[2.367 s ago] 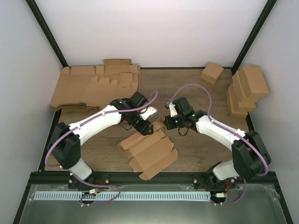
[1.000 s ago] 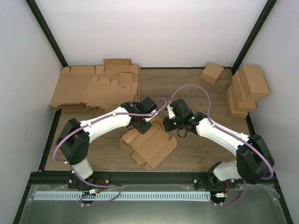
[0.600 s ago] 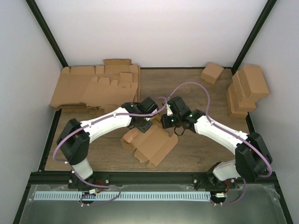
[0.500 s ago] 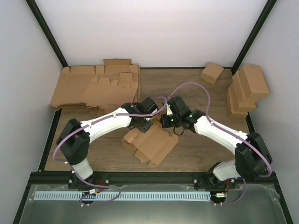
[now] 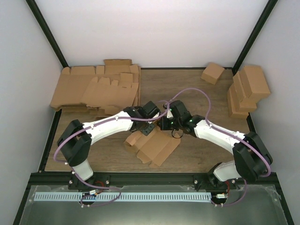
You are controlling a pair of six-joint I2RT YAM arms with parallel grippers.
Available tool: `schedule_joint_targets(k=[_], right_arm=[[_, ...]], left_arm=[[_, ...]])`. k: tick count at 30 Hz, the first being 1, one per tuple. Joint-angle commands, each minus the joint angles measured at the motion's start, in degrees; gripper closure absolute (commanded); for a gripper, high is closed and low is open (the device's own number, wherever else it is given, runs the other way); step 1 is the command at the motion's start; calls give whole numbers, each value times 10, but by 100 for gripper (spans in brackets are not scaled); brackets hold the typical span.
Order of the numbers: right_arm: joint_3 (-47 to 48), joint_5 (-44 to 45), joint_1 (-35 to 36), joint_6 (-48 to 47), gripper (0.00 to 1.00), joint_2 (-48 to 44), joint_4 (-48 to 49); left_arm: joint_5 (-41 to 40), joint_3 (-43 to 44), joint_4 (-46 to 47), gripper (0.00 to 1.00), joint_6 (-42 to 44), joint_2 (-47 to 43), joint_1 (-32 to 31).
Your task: Fold the paper box
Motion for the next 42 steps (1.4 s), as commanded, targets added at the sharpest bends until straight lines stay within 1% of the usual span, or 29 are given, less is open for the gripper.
schedule_joint_targets(k=[1,8,15,18,27,30,33,35,39,42], right_arm=[[-16,-31,9,43,95,-8,65],[-47,-34,9,73,94,-28,99],[-103,-12,9,92,94,-46,151],[-121,-10,9,95,93,-45,169],[-152,-7,9,79,81,-47,196],[-163,-8,9,68,72,-71,202],[-173,0,9,54,61,-98,195],[-171,8,9,36,57,-112,178],[-173,29,8,1,55,-133,150],[-181,38,5,-20,51,-152,142]], left_arm=[[26,-11,37,62,20,-10,-13],[32,-26,42,62,43,-16,-14],[58,-28,34,62,61,-19,-13],[50,-28,22,62,66,-9,-15],[19,-27,8,62,66,1,-30],[26,-26,8,62,71,3,-30],[27,-26,6,62,74,7,-30],[23,-27,5,62,75,9,-30],[15,-25,1,62,74,12,-29],[13,-27,1,62,75,11,-30]])
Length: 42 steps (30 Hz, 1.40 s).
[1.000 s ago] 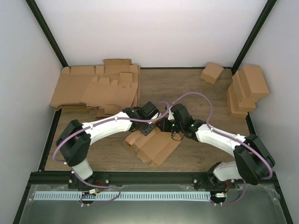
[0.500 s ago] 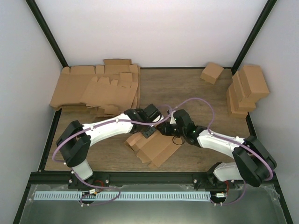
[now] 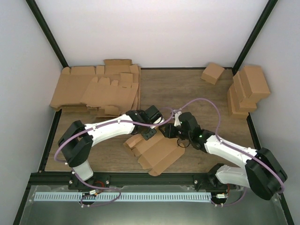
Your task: Fold the paper box
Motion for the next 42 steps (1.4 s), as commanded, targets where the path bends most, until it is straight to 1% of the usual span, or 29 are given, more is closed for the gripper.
schedule_joint_targets(k=[1,5,10,13,15,19,23,27,31,36,37,41,42], right_arm=[[-9,20,-3,-49,50,-31,-18],[-19,-12,-32,-62,48,-62,-15],[-37,-42,-92,-74,47,-93,-13],[-36,-46,-119,-87,46,-93,-16],[-25,-55,-133,-100,42,-79,-20],[6,-85,-136,-146,40,-28,-45],[-17,-94,-136,-160,39,-26,-16],[-37,-86,-136,-140,37,-24,4],[-51,-83,-135,-111,37,-19,0],[-71,-99,-136,-100,37,-27,-6],[-74,-104,-135,-98,36,-31,-9],[-75,-129,-136,-95,27,-53,-34],[-73,-136,-135,-95,27,-61,-43]], left_arm=[[-1,-6,-14,62,11,10,-5],[9,-7,-13,62,11,11,-4],[6,-7,-12,62,9,9,-4],[3,-7,-13,62,8,9,-5],[3,-7,-14,62,8,9,-4],[0,-7,-15,62,8,8,-4],[-5,-8,-15,62,8,5,-5],[-15,-10,-14,62,5,1,-4],[-24,-12,-16,62,3,-2,0],[-21,-12,-16,62,3,-4,0],[-21,-12,-16,62,3,-3,0],[-24,-14,-17,62,3,-2,0],[-24,-14,-17,62,3,-1,0]])
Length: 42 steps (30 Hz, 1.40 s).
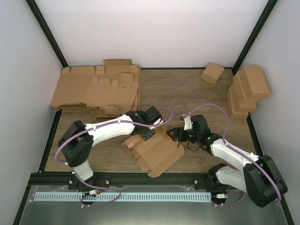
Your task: Fold the paper box
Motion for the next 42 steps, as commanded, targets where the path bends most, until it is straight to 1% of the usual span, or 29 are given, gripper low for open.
schedule_joint_targets(k=[1,4,7,9,13,15,20,25,29,34,36,39,42], right_arm=[[6,-40,-4,5,33,-41,-30],[17,-74,-4,11,48,-54,-58],[16,-114,-4,21,59,-50,-68],[9,-124,-4,26,66,-44,-67],[-5,-119,-4,31,72,-21,-52],[-3,-107,-4,35,74,-2,-47],[5,-35,-4,53,87,47,-38],[-5,-11,-4,63,92,87,0],[-27,-1,-4,74,92,106,37],[-22,1,-4,82,93,130,43],[-20,-3,-4,85,94,140,46],[-21,-19,-4,98,99,162,64],[-24,-32,-4,104,99,179,81]], left_arm=[[-7,-6,-9,62,2,-2,0],[-5,-4,-9,62,2,-2,1],[-5,-2,-10,62,3,-2,0],[-4,-1,-10,62,3,-2,0],[-3,0,-10,62,3,-1,1],[-4,1,-11,62,3,-1,0],[-4,-2,-10,62,5,-3,0],[-2,-2,-10,62,6,-6,0],[3,-3,-8,62,12,-8,-2],[6,1,-7,62,18,-6,-7],[5,3,-8,62,19,-6,-9],[11,5,-7,62,17,-9,-11],[27,3,0,62,8,-18,-11]])
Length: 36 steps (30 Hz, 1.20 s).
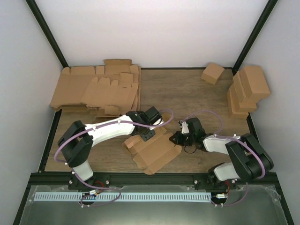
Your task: Fold the paper box
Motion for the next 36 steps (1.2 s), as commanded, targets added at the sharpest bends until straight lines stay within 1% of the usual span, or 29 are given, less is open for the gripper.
schedule_joint_targets(k=[1,6,11,18,23,32,36], right_arm=[[-2,2,-3,15,99,34,9],[-6,4,-3,14,99,30,9],[-9,2,-3,12,99,27,11],[-14,20,-3,14,98,-3,6],[-14,10,-3,11,98,17,20],[-14,-12,-2,16,98,43,57],[-14,-21,-2,9,97,33,56]], left_arm=[[37,2,6,62,-7,-20,-10],[85,1,24,62,-42,-36,2],[101,2,20,62,-29,-30,2],[61,5,-2,62,-19,-3,-11],[36,17,-11,62,-24,-3,-28],[31,35,-14,62,-41,5,-60],[15,36,-15,62,-38,13,-64]])
